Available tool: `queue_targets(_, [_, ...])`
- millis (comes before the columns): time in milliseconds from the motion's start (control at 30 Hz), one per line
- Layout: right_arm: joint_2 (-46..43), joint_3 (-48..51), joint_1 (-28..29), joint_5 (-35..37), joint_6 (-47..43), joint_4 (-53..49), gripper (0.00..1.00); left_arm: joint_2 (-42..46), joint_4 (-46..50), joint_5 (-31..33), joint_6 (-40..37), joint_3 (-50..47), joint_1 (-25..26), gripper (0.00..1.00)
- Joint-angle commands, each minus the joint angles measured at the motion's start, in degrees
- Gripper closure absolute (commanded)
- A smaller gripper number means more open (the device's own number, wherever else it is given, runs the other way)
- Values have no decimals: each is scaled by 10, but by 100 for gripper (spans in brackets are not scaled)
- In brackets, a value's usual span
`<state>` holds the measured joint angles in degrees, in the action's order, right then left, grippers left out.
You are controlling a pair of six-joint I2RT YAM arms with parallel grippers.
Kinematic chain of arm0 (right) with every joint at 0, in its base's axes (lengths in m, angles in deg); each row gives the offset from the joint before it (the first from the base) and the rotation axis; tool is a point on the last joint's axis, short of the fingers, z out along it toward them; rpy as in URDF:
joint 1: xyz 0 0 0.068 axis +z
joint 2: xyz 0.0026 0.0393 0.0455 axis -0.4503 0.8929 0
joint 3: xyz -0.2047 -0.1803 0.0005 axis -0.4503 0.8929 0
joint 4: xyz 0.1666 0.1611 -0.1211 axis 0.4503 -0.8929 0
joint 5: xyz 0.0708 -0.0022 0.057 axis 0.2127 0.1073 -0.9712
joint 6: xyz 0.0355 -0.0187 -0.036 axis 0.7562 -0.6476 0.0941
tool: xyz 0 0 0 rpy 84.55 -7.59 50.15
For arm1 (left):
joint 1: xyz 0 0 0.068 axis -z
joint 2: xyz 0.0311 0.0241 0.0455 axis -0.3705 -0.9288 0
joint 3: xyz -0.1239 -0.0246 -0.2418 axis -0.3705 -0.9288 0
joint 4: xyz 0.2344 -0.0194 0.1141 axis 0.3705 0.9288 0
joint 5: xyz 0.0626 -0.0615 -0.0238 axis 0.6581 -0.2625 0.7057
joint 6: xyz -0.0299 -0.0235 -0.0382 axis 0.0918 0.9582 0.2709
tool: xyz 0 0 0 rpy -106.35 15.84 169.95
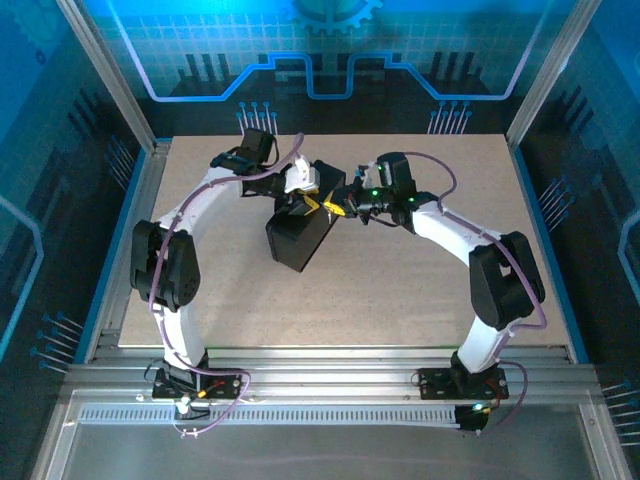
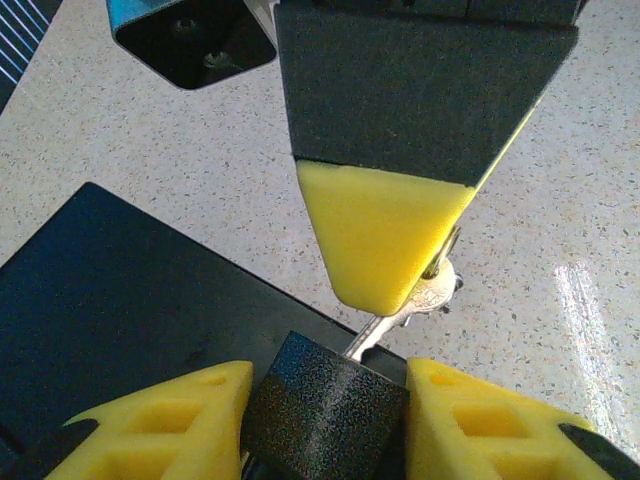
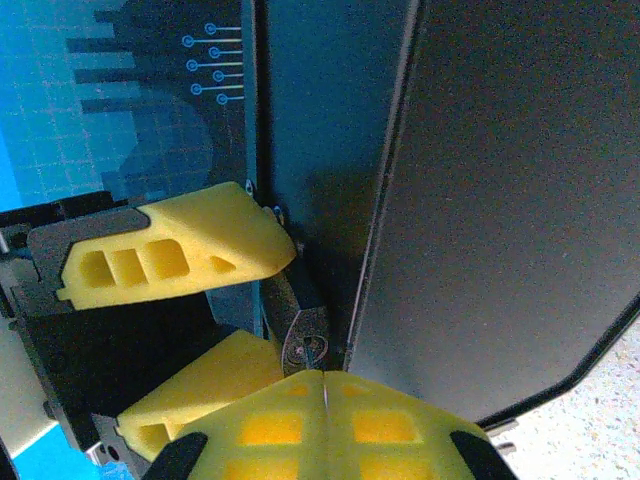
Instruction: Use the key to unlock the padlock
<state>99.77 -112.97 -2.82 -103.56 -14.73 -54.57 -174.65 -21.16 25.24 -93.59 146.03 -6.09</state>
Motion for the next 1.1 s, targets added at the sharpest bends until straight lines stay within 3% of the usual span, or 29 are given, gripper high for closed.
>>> queue_targets(0, [26,-12,37,2,42,77,96,-31,49,-20,25,-35,30,62])
queue_targets(67, [31,2,40,-9,72,126,94,-30,43,-16,28,-38,31,62])
queue_targets(233, [26,-25,29,-19,-29,-4,90,-33,42,1,31,-36,24,62])
queue_targets(733, [-50,55,-7,-1,-54,-3,71,-44,43,10,44,-30,7,64])
queue_targets(1067, [-58,61,-20,4,-73,-9,67,-46,44,6,47,-33,5,66])
